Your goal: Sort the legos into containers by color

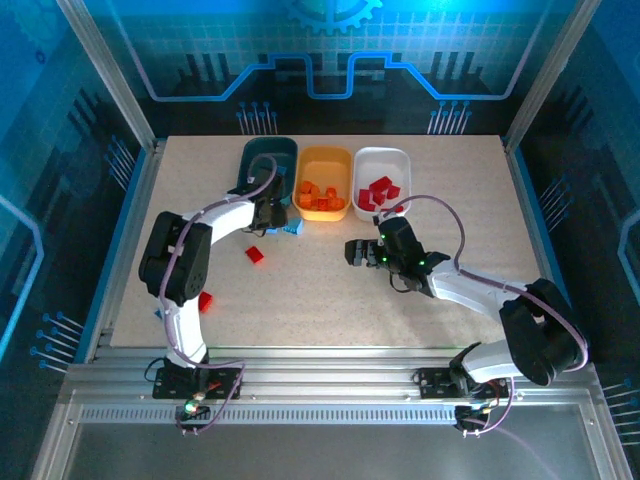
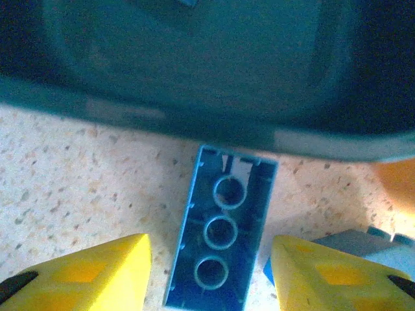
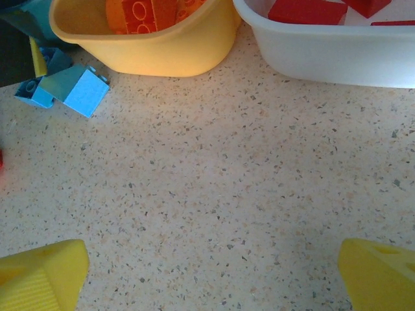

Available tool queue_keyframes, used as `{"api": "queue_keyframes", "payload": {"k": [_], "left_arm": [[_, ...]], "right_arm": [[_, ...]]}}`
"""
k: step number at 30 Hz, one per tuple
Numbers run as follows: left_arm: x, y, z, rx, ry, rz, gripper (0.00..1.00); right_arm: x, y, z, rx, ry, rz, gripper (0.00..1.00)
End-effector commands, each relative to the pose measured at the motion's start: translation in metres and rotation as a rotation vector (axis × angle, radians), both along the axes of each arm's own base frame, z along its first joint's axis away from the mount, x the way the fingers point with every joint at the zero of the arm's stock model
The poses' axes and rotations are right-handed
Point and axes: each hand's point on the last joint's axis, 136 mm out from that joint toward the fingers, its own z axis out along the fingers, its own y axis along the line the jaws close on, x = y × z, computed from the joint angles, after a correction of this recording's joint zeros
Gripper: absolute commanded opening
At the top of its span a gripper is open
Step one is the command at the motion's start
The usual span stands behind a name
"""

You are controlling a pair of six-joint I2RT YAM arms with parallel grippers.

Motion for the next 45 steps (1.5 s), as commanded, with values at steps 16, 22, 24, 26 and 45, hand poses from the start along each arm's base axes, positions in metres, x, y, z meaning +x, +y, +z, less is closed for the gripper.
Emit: {"api": "queue_keyframes", "payload": {"k": [16,22,24,26,45], "left_arm": [[-0.006,0.003,-0.016,0.033,0.074,-0.013,0.43],[-0.019,-0.001,-0.018,0.033,0.112,-0.006,0.50],[-0.024,-0.007,-0.022,0.028,0.125,-0.021,0.51],[-0.030,-0.010,-0.023,0.034,0.134,-0.029,0.50],[-0.055,-0.001,-0.031,0.055,0.177,0.012,0.33]], "right_arm": [[0.005,0.006,0.006,-0.011,-0.013,0.002,1.00],[0.005,0.007,0.007,-0.010,-0.012,0.004,1.00],[0.005,0.006,0.008,-0.009,-0.015,0.003,1.00],[0.004,0.006,0.008,-0.009,-0.016,0.003,1.00],[0.004,0.006,0.010,-0.014,-0.018,0.002,0.99]]}}
